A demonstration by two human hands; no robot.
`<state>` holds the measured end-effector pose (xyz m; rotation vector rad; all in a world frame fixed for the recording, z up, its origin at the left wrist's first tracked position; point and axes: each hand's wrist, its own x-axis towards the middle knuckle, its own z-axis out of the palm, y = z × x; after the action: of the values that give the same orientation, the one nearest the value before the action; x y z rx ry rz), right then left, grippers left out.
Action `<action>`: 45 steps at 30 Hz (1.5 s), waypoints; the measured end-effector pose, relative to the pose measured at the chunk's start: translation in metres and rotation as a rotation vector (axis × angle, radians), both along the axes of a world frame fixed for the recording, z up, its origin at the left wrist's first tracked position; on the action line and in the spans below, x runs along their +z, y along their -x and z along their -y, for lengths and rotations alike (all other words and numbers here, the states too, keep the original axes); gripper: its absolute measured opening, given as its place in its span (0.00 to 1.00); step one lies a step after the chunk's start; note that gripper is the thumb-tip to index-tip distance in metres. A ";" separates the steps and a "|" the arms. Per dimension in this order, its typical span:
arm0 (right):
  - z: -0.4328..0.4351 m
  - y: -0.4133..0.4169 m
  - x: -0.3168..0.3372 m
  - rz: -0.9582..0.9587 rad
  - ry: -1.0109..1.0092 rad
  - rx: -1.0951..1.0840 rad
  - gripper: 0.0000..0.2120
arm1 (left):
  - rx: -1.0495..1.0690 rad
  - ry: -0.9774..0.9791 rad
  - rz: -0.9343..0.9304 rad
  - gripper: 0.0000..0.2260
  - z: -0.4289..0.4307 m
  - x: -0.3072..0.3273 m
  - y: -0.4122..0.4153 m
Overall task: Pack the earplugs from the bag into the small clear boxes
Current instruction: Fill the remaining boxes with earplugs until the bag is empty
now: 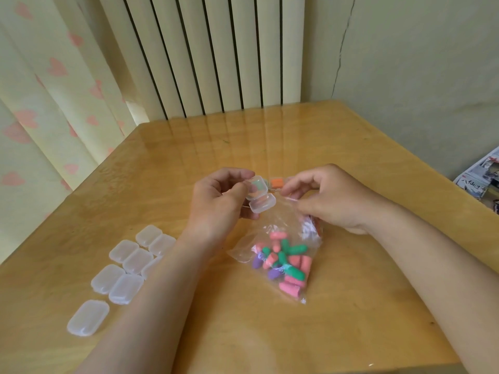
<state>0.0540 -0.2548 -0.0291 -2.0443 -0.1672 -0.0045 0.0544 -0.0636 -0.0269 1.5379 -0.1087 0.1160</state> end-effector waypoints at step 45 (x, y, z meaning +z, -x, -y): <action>-0.003 0.019 0.013 -0.356 0.103 0.188 0.10 | -0.039 -0.401 0.128 0.08 0.005 -0.014 0.004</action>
<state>0.0347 -0.2518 -0.0160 -2.0874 -0.1368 0.4908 0.0500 -0.0683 -0.0411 1.9274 -0.2762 0.1690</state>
